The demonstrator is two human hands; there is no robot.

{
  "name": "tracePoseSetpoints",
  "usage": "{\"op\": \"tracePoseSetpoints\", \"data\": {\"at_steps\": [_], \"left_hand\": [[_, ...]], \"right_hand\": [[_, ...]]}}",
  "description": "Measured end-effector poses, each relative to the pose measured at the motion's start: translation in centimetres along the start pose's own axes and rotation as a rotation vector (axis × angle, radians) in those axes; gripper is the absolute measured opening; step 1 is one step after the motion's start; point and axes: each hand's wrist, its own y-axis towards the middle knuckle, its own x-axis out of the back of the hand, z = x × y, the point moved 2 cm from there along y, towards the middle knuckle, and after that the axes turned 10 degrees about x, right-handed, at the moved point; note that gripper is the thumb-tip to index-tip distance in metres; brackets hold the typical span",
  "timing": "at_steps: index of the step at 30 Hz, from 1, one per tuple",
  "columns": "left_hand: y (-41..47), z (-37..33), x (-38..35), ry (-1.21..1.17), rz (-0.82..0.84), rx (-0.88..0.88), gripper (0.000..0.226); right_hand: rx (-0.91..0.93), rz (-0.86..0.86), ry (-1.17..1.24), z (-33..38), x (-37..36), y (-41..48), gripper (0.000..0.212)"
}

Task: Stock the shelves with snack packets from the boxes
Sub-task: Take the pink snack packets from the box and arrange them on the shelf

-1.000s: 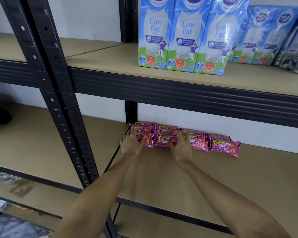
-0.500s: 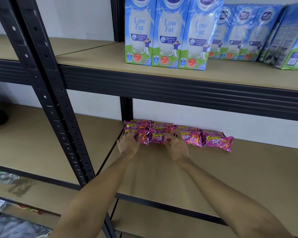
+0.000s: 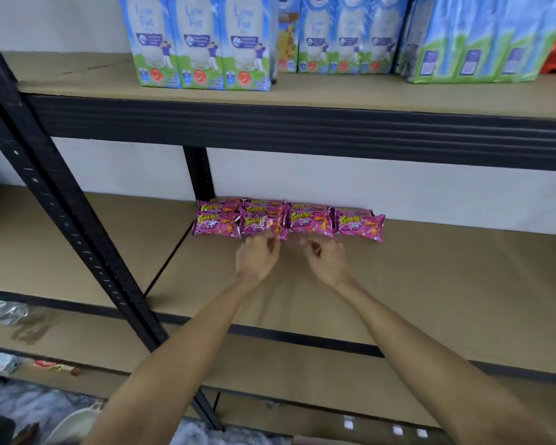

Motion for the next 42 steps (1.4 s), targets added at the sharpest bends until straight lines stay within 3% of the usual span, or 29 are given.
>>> {"op": "tracePoseSetpoints", "data": {"at_steps": [11,15,19,25,31,35,38,42], "left_hand": [[-16.9,-12.0,-8.4,0.006,0.124,-0.052,0.044],[-22.7,-13.7,-10.0,-0.032,0.165,-0.061,0.043],[-26.9,-13.7,-11.0,0.026,0.224,-0.067,0.041],[-30.5,-9.7,-13.4,0.037,0.470,-0.055,0.051],[-33.8,-5.4,-15.5,0.078,0.638,-0.022,0.044],[-36.0,-1.0,-19.4,0.135,0.824,0.115,0.054],[-38.0,1.9,-22.6,0.185,0.944,0.193,0.049],[-40.1,5.9,-27.4,0.204,1.024,0.284,0.050]], "right_hand": [[-0.080,0.031,0.067,-6.4,11.9,-15.3,0.039],[-0.076,0.078,0.141,-7.0,13.9,-20.8,0.045],[-0.073,0.009,0.195,-6.3,14.6,-25.5,0.044],[-0.260,0.049,0.233,-6.7,11.1,-32.4,0.047],[-0.471,0.164,0.184,-6.8,7.0,-39.0,0.043],[-0.609,0.220,0.150,-7.8,5.6,-43.6,0.041],[-0.699,0.318,0.167,-9.7,4.1,-47.1,0.027],[-0.787,0.392,0.127,-13.5,1.3,-51.6,0.031]]}}
